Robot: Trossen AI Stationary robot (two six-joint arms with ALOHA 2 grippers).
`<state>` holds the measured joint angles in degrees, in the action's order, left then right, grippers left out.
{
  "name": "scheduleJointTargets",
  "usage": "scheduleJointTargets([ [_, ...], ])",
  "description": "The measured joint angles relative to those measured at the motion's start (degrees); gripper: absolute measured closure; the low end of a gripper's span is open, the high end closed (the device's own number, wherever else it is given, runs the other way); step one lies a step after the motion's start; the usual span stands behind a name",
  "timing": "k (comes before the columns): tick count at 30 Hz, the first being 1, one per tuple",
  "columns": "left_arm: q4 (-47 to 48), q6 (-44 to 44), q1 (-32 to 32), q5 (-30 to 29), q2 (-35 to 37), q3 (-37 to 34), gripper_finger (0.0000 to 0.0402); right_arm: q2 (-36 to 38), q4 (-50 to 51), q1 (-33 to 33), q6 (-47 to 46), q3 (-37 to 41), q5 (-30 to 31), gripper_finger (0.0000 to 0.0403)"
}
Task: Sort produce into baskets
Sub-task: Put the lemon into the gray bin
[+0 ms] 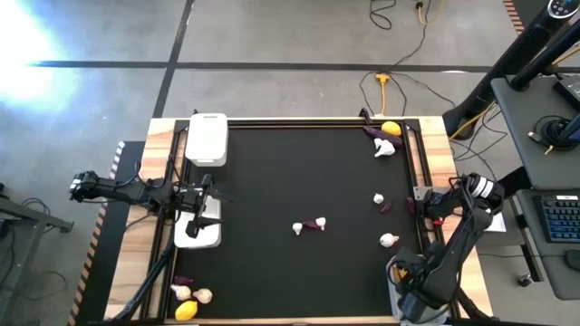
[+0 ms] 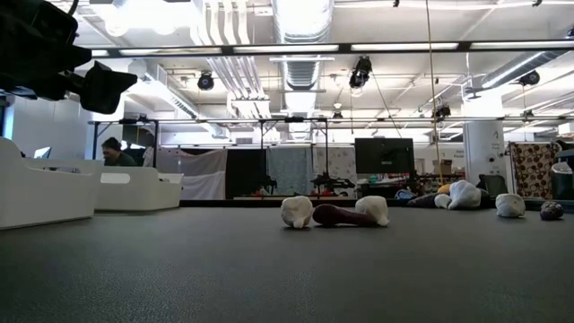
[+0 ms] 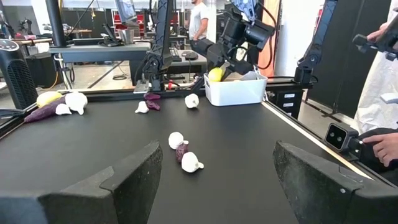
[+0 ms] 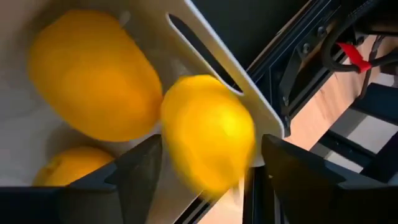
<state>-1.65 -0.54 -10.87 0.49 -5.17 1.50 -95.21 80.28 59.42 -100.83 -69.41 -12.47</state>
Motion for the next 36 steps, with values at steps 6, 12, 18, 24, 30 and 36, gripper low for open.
scheduleJointTargets([
  [6,0.0,0.0,0.0,0.0,0.0,0.0,0.0114,4.02,1.0,-4.35,5.03,-0.89,0.34,0.0081],
  [12,-0.02,0.0,0.0,-0.02,0.0,-0.01,0.0114,9.88,9.05,-13.42,13.49,-3.88,15.47,0.0065],
  [18,-0.01,0.0,-0.02,0.01,0.0,-0.01,0.0114,15.44,9.75,-29.74,31.26,-0.37,28.65,0.0067],
  [24,-0.02,0.0,-0.02,0.01,0.0,0.0,0.0114,17.59,8.68,-54.14,43.83,2.81,40.45,0.0069],
  [30,-0.02,0.0,-0.01,0.01,0.0,0.0,0.0114,16.5,-2.13,-79.37,63.87,3.21,40.31,0.0076],
  [36,-0.02,0.0,-0.02,-0.01,0.0,0.0,0.0114,11.73,-13.46,-98.38,78.05,2.49,36.23,0.0077],
])
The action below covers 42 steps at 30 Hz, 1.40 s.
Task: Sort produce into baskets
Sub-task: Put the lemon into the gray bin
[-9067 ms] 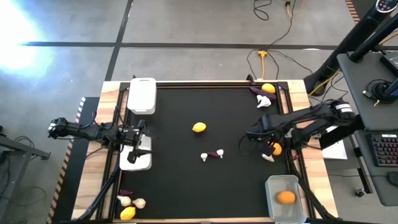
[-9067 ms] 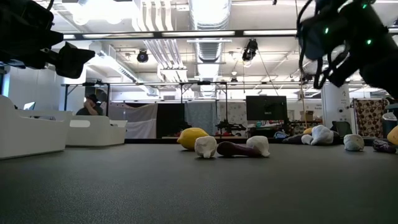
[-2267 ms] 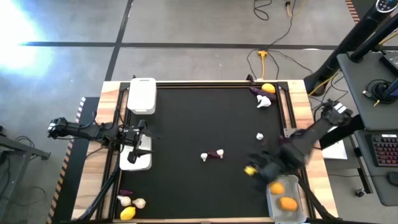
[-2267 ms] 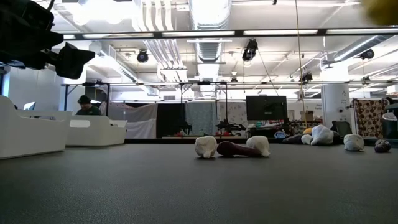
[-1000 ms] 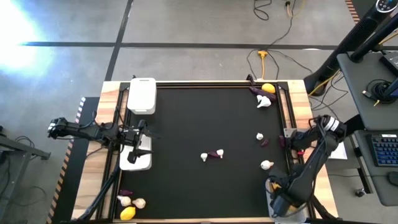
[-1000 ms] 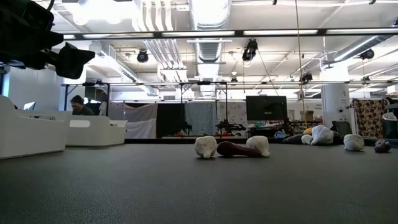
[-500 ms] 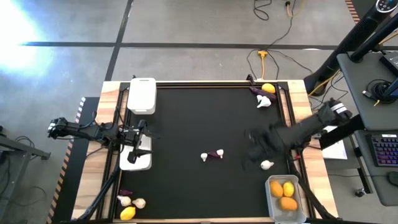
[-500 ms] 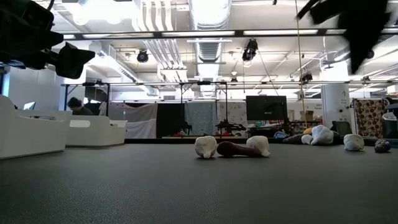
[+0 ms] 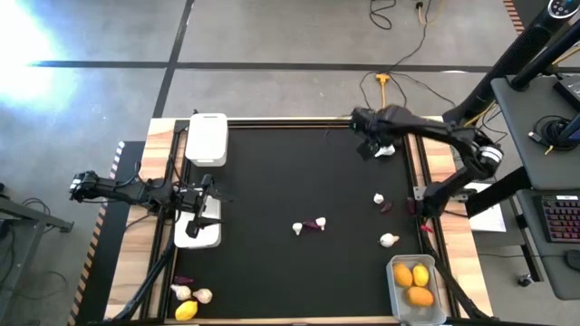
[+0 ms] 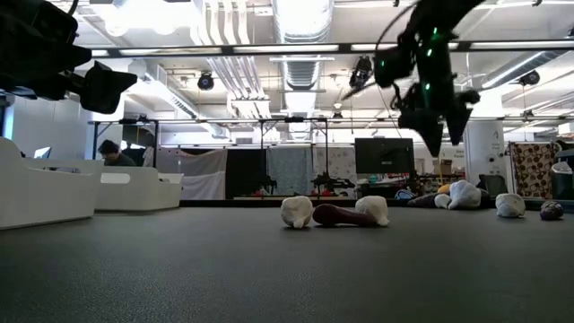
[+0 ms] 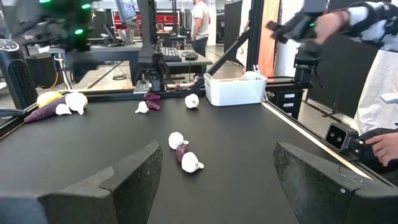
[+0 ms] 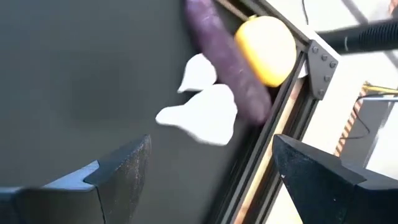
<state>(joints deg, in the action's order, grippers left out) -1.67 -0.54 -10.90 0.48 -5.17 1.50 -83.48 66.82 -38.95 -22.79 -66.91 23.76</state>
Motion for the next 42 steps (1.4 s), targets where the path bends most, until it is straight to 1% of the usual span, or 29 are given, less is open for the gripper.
scheduleJointTargets([
  [4,0.0,0.0,0.0,0.01,0.0,0.0,0.0114,-6.0,-0.52,-8.19,4.5,-2.36,-0.3,0.0077],
  [10,0.0,0.0,0.0,-0.01,0.0,0.0,0.0114,-15.39,-0.73,-16.51,6.34,-8.83,-0.47,0.0076],
  [18,0.02,0.0,0.0,0.01,0.0,0.0,0.0114,-23.36,-0.95,-23.17,7.21,-16.65,-7.92,0.0076],
  [22,0.01,0.0,0.0,0.01,0.0,0.0,0.0114,-24.98,-1.78,-24.21,5.73,-19.25,-9.11,0.0076],
  [26,0.02,0.0,0.02,0.0,0.0,0.0,0.0114,-25.82,-1.53,-24.22,2.91,-20.02,-8.68,0.0076],
  [29,0.0,0.0,0.0,0.01,0.0,-0.02,0.0114,-26.34,-1.19,-24.2,0.5,-20.04,-6.09,0.0077],
  [36,0.01,0.0,0.0,0.0,0.0,0.0,0.0114,-28.59,1.07,-23.43,-4.64,-19.98,-2.55,0.0079],
  [38,0.0,0.0,0.0,0.01,0.0,0.0,0.0114,-29.28,1.72,-23.42,-6.43,-19.73,-3.23,0.0079],
  [42,0.0,0.0,0.01,0.01,0.0,0.0,0.0114,-30.07,2.21,-23.32,-5.63,-18.62,-7.63,0.0079],
])
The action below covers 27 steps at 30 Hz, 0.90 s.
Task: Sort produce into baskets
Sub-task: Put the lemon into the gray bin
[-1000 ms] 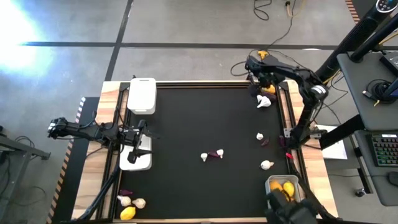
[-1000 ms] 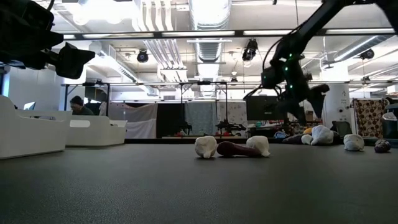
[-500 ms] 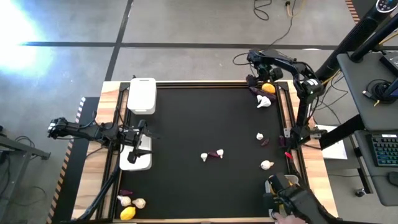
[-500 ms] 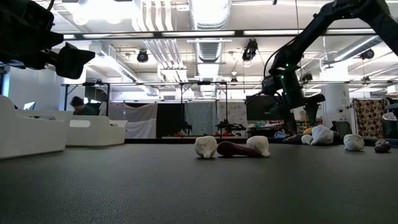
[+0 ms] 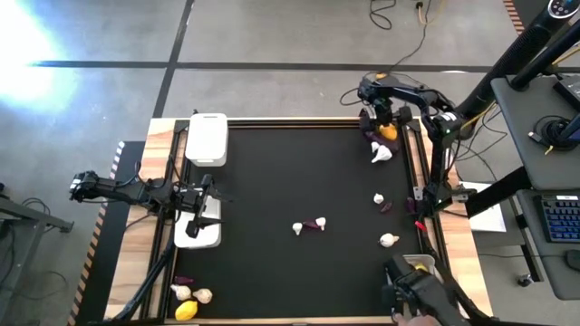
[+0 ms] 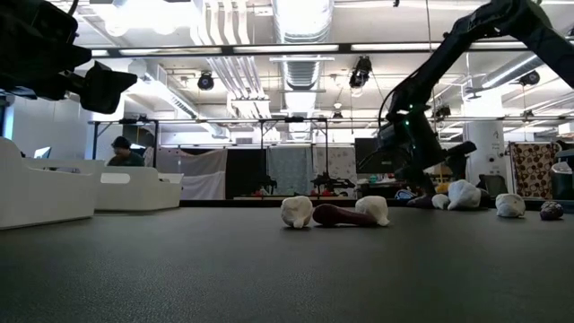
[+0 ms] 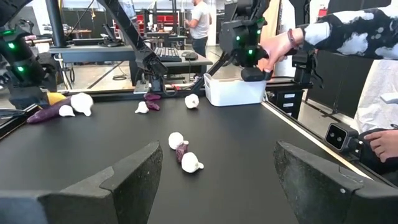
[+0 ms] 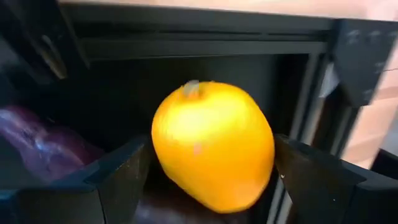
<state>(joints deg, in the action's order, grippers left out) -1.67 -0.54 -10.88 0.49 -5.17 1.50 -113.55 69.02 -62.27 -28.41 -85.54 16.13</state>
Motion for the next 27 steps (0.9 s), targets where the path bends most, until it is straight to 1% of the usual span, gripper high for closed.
scheduleJointTargets([
  [5,0.0,0.0,-0.01,0.0,0.0,0.0,0.0114,0.39,0.14,0.24,1.93,1.56,-1.37,0.0079],
  [10,0.0,0.0,-0.01,0.0,0.0,-0.02,0.0114,0.58,0.72,0.85,4.2,1.66,-1.31,0.0082],
  [13,0.0,0.0,-0.01,0.0,0.0,0.0,0.0114,0.58,0.03,1.32,4.45,1.66,-1.45,0.0099],
  [17,0.02,0.0,-0.01,0.0,0.0,0.0,0.0114,0.6,-1.01,1.75,5.15,1.94,-2.77,0.0134],
  [22,0.0,0.0,0.0,0.0,0.0,0.0,0.0114,0.86,-1.69,3.3,7.3,2.1,-2.7,0.0176],
  [25,0.0,0.0,-0.01,0.0,0.0,0.0,0.0114,2.53,-2.01,5.33,9.34,2.11,-2.92,0.0185],
  [27,0.0,0.0,0.01,0.0,0.0,0.0,0.0114,5.16,-1.82,7.21,10.68,2.09,-2.8,0.0183],
])
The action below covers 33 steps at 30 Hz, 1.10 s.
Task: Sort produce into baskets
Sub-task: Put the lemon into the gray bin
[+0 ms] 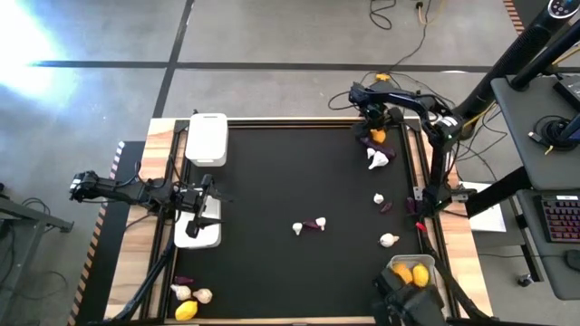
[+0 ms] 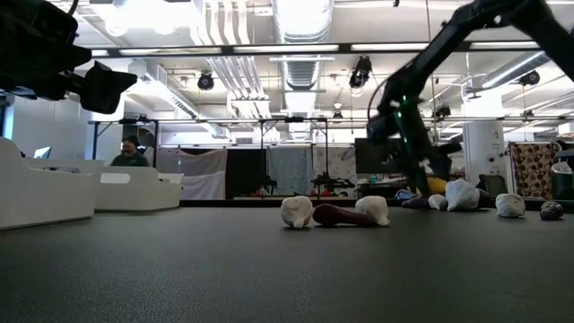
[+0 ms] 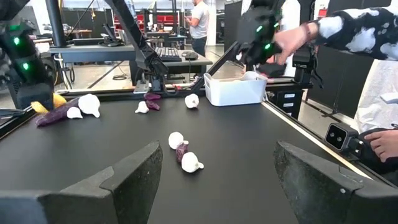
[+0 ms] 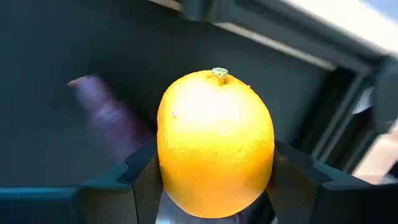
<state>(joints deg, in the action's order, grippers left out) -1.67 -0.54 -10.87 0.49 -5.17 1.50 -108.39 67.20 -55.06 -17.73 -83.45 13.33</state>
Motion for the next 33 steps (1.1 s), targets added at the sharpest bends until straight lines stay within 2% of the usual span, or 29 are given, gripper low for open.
scheduleJointTargets([
  [5,0.0,0.0,-0.02,0.0,0.0,0.0,0.0114,11.2,0.94,10.58,1.62,2.86,2.28,0.0178],
  [7,0.0,0.0,-0.02,0.0,0.0,0.0,0.0114,16.89,1.98,17.28,-0.01,5.42,2.75,0.0179],
  [10,0.0,0.0,-0.02,0.0,0.0,0.0,0.0114,26.28,3.92,29.83,-7.8,10.46,2.48,0.0179],
  [13,0.01,0.0,-0.01,-0.01,0.0,0.0,0.0114,35.25,4.68,45.49,-21.06,16.03,-0.37,0.0178],
  [18,0.02,0.0,-0.02,0.0,0.0,0.0,0.0114,45.84,-2.02,75.52,-56.04,25.6,-1.36,0.0178],
  [21,0.01,0.0,0.0,0.0,0.0,0.0,0.0114,47.52,-7.8,91.44,-73.62,29.29,-0.34,0.0178],
  [24,0.0,0.0,-0.02,0.0,0.0,-0.01,0.0114,46.27,-7.78,102.41,-87.56,29.59,0.44,0.0178],
  [28,0.01,0.0,0.0,0.0,0.0,0.0,0.0114,41.86,-7.54,110.06,-96.5,27.41,-1.33,0.0178],
  [33,0.0,0.0,-0.01,0.0,0.0,0.0,0.0114,35.02,-7.72,114.15,-97.75,20.19,-3.64,0.0178],
])
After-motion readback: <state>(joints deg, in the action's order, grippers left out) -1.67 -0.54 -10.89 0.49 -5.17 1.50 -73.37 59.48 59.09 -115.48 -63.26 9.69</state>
